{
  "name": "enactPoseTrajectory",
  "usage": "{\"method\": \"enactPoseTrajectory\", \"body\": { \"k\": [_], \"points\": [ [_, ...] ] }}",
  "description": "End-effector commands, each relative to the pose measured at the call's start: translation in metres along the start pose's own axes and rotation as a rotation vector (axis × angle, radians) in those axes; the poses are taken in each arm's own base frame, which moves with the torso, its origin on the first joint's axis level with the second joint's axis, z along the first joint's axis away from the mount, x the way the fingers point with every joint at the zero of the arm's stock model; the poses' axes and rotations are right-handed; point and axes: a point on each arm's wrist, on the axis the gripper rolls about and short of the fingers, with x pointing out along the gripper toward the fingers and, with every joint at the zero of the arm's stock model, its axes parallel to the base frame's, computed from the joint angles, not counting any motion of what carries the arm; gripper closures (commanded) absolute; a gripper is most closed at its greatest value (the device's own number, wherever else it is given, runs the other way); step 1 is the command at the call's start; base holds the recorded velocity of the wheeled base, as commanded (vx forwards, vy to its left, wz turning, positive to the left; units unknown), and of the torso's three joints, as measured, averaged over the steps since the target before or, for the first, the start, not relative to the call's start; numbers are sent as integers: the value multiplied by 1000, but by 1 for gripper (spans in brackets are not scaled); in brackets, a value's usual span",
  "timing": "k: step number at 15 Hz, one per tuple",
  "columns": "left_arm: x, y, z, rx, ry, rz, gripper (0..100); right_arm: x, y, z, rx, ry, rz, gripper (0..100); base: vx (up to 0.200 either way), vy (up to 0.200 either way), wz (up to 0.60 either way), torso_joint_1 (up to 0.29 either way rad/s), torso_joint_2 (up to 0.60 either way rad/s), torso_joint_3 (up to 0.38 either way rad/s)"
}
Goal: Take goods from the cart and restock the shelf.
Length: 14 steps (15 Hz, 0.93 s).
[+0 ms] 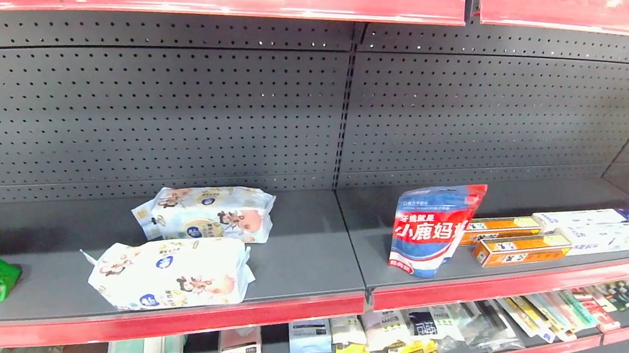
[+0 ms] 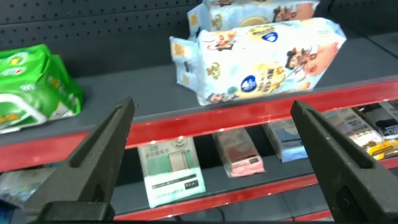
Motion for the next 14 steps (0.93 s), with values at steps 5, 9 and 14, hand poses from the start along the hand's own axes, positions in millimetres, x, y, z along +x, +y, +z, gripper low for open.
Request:
{"method": "enactPoseTrajectory", "body": {
  "k": [5, 9, 14],
  "points": [
    [0, 0, 1, 4, -12, -5, 0, 0, 0, 0, 0, 1, 0, 0, 0, 0, 0, 0, 0, 0],
    [39, 0, 163, -152, -47, 19, 0, 0, 0, 0, 0, 1, 0, 0, 0, 0, 0, 0, 0, 0],
    [88, 10, 151, -24, 183, 244, 0, 0, 0, 0, 0, 1, 0, 0, 0, 0, 0, 0, 0, 0]
  ]
}}
